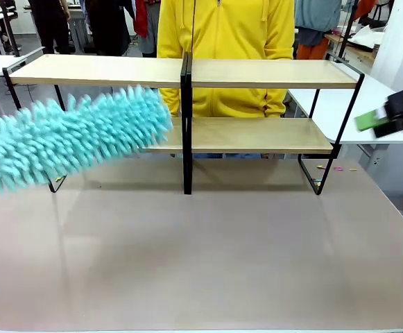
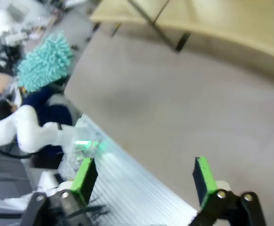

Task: Clean the shelves.
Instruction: Place the Duster on the table.

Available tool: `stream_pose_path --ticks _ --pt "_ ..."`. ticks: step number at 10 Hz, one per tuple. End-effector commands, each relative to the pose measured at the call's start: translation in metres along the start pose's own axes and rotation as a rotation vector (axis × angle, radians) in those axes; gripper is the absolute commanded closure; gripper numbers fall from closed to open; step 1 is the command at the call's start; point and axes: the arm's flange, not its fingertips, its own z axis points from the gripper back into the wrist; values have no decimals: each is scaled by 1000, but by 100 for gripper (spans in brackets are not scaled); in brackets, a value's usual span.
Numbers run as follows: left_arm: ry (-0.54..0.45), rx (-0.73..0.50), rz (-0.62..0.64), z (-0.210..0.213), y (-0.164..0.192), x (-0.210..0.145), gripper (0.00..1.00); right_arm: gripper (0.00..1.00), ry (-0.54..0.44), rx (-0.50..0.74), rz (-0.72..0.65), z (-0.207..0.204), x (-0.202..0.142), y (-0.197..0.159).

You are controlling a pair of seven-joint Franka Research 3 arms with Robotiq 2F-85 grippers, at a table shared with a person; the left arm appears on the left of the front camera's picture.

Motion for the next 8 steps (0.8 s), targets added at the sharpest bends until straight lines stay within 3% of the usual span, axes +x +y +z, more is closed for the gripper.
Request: stream_pose_path --ticks 1,3,4,5,6,7,8 --pt "244 -218 6 -4 40 14 87 0 227 147 -610 -63 -77 -53" --pt "325 -372 34 -44 89 20 87 0 125 153 -631 -41 -75 -67" --pt "369 -228 207 -44 99 18 87 0 143 114 -294 -35 -11 -53" --pt "235 -355 20 -57 85 20 87 0 143 114 -294 -35 -11 -53" --pt "235 -355 20 -57 85 20 87 0 143 114 -294 -35 -11 -53" --pt "299 -347 100 -66 110 20 87 0 143 114 -294 -35 -11 -53" --pt "259 -319 113 -71 131 26 87 0 143 114 -294 -35 -11 -53"
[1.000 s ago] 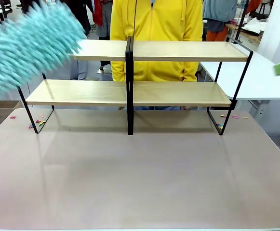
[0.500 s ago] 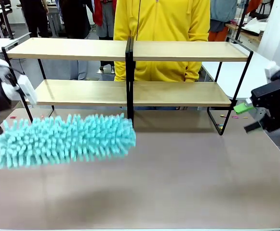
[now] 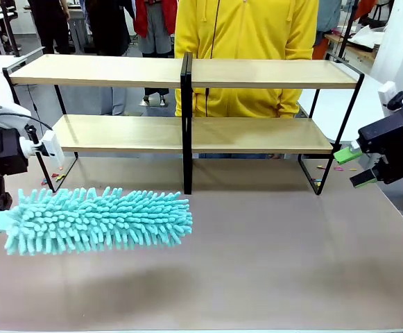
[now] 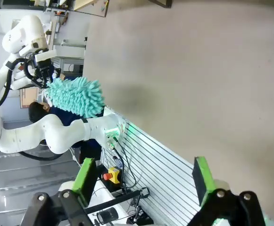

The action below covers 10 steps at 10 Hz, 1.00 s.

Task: Clean the shelves.
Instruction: Place the Duster on the table.

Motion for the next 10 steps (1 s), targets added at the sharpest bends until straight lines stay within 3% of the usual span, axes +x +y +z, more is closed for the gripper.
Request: stream_pose_path --ticks 1,3,6,8,9,10 --pt "-44 60 47 4 38 13 87 0 -11 32 8 2 0 -4" --pt "-104 159 93 1 43 15 87 0 -11 32 8 2 0 -4" --pt "-193 193 136 5 51 16 87 0 -11 32 8 2 0 -4" --pt "-183 192 166 9 57 19 87 0 -11 32 8 2 0 -4" --pt "-170 239 194 11 56 16 29 0 -11 32 8 2 0 -4" --pt "-182 309 204 14 51 10 29 0 -11 32 8 2 0 -4"
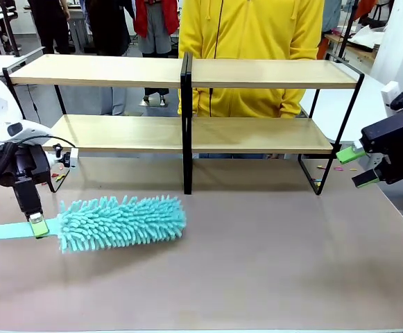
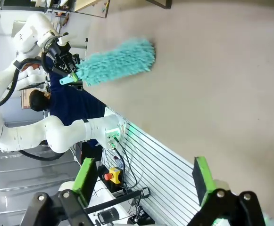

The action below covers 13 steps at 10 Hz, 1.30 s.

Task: Clean the shelves.
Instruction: Place the Duster on the table.

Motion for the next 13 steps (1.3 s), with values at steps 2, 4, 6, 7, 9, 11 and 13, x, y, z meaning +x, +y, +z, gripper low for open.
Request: stream_pose_path --ticks 2,4,6,7,9,11,13 --pt "-140 252 152 15 -18 -28 28 0 -8 24 17 -1 1 0" --pt "-379 453 284 33 -25 -57 0 0 -8 24 17 -1 1 0" --pt "-620 469 241 47 -42 -96 0 0 -8 24 17 -1 1 0" --pt "-617 327 78 42 -53 -103 0 0 0 -1 1 0 0 0" --pt "-943 88 -190 43 -66 -126 0 0 -67 169 -135 12 2 12" --pt "-1135 -191 -371 56 -69 -137 0 0 -67 343 -326 26 9 4" --pt "-1023 62 -151 54 -81 -137 0 0 -39 236 -215 17 3 6"
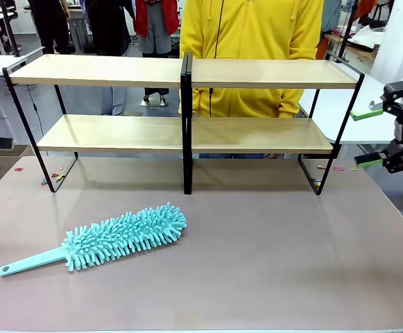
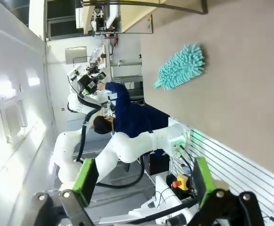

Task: Clean the shelves.
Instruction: Place the Duster on the table.

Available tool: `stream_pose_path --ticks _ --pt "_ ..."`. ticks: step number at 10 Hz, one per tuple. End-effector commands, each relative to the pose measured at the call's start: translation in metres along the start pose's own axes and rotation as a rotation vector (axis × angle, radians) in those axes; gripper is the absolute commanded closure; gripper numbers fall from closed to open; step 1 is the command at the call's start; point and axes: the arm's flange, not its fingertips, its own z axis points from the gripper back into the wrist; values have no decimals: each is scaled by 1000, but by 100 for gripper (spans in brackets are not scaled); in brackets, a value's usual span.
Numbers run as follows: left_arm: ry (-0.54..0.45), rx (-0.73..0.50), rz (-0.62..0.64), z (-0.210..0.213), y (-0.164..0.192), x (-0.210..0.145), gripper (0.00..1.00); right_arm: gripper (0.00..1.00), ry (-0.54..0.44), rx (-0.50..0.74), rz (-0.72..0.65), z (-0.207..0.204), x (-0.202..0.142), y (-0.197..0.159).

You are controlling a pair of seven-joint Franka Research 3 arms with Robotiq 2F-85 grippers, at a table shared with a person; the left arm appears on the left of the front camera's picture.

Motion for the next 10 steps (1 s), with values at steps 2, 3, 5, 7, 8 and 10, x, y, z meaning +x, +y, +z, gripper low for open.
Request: stream_pose_path --ticks 2,3,5,7,8,10 --pt "99 137 23 -8 1 0 0 0 11 -50 69 -8 -4 3" --pt "99 137 23 -8 1 0 0 0 11 -50 69 -8 -4 3" --pt "99 137 23 -8 1 0 0 0 11 -50 69 -8 -4 3" --pt "99 137 23 -8 1 0 0 0 11 -50 69 -8 -4 3" --pt "99 137 23 -8 1 0 0 0 11 -50 69 -8 -4 3" --pt "99 137 23 -8 1 0 0 0 11 -50 69 -8 -4 3"
